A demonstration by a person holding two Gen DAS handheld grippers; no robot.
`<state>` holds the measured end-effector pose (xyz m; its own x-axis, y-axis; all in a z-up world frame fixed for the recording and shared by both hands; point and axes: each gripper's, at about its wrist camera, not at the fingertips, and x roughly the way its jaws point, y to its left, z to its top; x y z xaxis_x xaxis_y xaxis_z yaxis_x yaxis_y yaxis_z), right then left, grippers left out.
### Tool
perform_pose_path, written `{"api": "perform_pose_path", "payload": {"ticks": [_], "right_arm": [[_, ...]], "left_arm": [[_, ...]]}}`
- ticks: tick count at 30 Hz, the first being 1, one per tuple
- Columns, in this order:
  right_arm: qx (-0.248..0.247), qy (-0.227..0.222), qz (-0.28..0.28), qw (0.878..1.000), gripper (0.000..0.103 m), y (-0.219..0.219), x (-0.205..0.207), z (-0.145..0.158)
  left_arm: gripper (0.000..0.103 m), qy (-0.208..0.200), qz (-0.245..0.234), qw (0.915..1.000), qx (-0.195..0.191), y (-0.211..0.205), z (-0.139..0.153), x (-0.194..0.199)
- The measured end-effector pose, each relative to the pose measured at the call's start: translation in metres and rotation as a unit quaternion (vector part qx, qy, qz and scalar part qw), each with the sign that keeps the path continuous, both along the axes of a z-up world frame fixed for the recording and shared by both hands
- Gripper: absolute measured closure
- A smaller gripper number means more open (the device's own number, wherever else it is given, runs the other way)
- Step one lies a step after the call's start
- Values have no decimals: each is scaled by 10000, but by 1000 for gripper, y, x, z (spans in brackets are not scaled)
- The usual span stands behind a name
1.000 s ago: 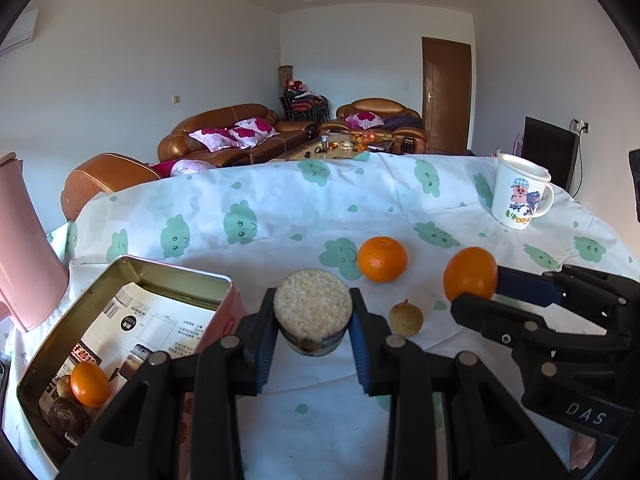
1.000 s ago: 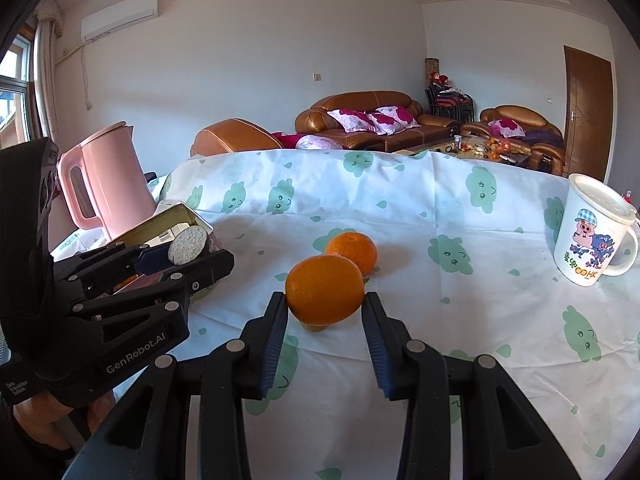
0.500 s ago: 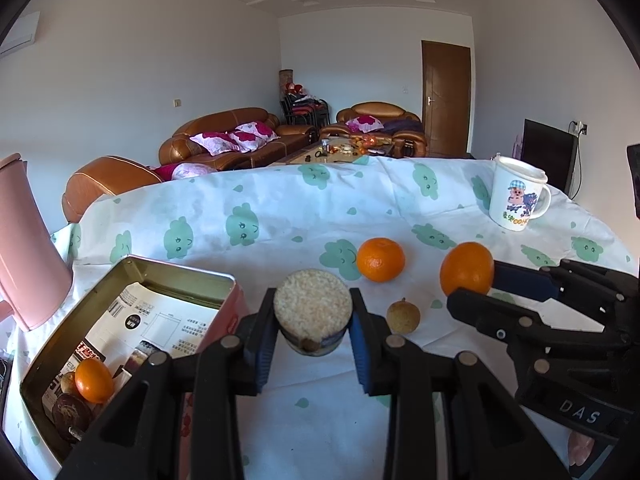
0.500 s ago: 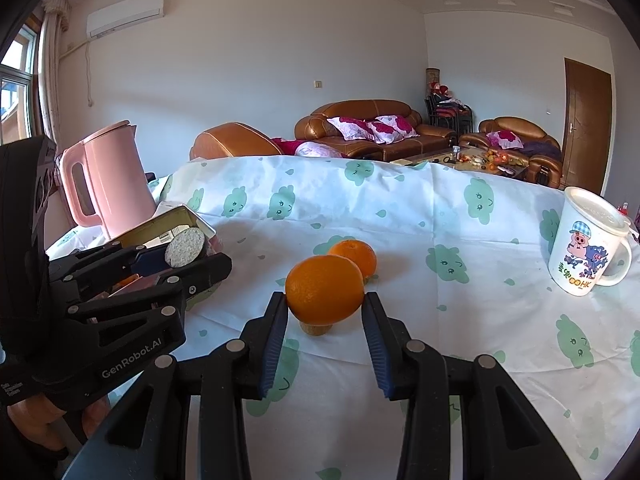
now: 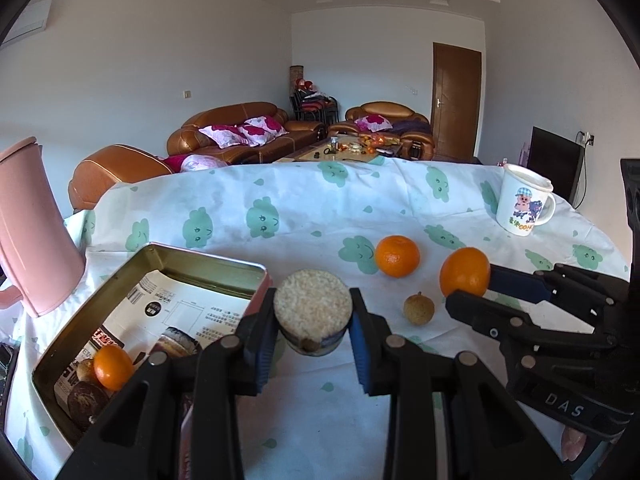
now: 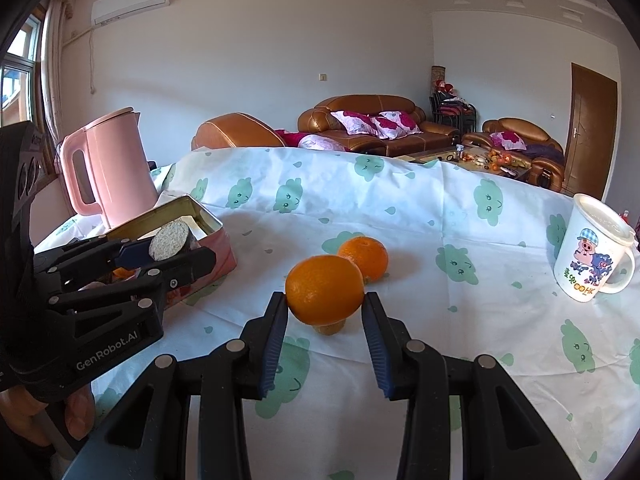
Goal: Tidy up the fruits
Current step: 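Carry the orange in the right tool and cake in the left tool over the tin, then open both tools to drop the orange and cake into the tin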
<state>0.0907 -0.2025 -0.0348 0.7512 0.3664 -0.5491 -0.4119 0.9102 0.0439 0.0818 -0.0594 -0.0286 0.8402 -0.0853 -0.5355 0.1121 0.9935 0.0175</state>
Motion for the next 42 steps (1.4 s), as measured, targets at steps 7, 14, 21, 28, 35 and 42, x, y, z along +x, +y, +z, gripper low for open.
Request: {"api": "perform_pose_path", "payload": {"ticks": [7,14,21,28,35,42], "right_arm": [[47,-17,445,9990,63,42,2,13],[-73,32,1016,9948,62,98,0,15],[-231,101,1432,9894,62,145,-5,9],[-360,244,1636,9856,62,168,-8,-4],[-454,332,1727,9834,62,177,-7,-10],[-551,311,1807,9815,62,184,-10,-13]], "left_arm": [[69,-14,378,9992,-105,45,13,-10],[69,104,881,9960,-127,100,14,-15],[69,311,1255,9914,-223,144,6,-13],[69,437,1342,9896,-296,158,-4,-13],[69,530,1335,9890,-347,161,-10,-10],[68,606,1347,9885,-327,161,-16,-10]]}}
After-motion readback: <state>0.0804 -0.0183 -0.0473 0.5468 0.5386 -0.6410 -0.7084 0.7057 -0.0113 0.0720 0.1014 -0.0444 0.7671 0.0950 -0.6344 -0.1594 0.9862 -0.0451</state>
